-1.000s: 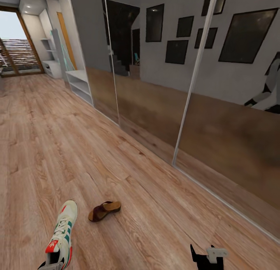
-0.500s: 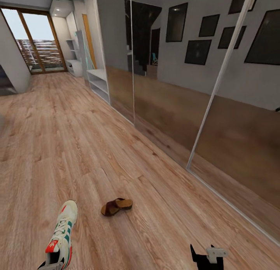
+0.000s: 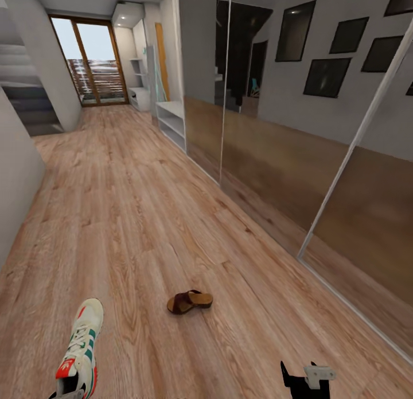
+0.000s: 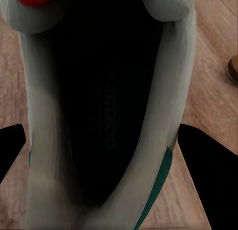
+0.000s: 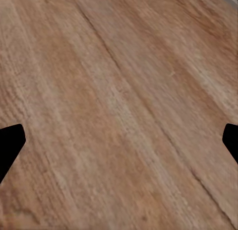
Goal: Pick up the two gym shoes and the two sandals from the corridor floor and place them onto the hallstand (shoe rack) in the corridor, making sure they are on the rack and not on the floor. Arrange them so the two gym shoes are next to each other and the two sandals are next to each other.
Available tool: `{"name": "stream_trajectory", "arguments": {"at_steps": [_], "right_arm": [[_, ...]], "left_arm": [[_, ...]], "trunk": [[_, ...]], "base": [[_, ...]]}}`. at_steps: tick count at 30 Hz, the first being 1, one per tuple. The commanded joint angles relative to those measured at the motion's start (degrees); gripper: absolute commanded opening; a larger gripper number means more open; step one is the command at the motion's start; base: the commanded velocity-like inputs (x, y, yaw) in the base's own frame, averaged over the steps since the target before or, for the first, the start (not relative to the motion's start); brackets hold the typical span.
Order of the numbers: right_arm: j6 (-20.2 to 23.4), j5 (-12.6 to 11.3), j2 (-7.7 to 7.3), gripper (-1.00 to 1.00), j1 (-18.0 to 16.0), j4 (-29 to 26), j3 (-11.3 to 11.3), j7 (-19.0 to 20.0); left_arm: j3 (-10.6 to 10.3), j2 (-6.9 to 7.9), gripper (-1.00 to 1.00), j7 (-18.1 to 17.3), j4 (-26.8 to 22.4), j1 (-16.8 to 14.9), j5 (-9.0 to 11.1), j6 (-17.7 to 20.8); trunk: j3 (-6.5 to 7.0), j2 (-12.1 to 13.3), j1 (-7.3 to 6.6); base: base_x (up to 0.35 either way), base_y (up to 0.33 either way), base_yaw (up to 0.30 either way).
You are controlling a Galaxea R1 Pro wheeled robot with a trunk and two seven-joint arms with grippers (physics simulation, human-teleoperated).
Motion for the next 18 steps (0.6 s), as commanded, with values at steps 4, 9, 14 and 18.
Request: {"name": "stream_trajectory", "arguments": {"at_steps": [4, 9, 14, 18], "right_arm": [[-0.2, 0.2, 0.02, 1.0, 0.0, 0.0, -0.5, 0.5], [-0.2, 0.2, 0.02, 1.0, 0.0, 0.0, -0.5, 0.5], [-0.2, 0.2, 0.02, 1.0, 0.0, 0.0, -0.5, 0.5], [-0.2, 0.2, 0.02, 1.0, 0.0, 0.0, -0.5, 0.5]], "left_arm": [[0.5, -0.05, -1.0, -0.3, 0.0, -0.1, -0.6, -0.3], [0.5, -0.06, -1.0, -0.3, 0.0, -0.1, -0.6, -0.3], [0.5, -0.12, -1.0, -0.3, 0.1, -0.1, -0.6, -2.8], [0.5, -0.14, -1.0, -0.3, 0.1, -0.1, -0.6, -3.1]], "trunk": [[-0.04, 0.0, -0.01], [-0.04, 0.0, -0.01], [-0.04, 0.0, -0.01], [-0.04, 0.0, -0.01]], "base": [[0.0, 0.0, 0.27], [0.0, -0.001, 0.27], [0.0, -0.151, 0.271], [0.0, -0.253, 0.27]]}}
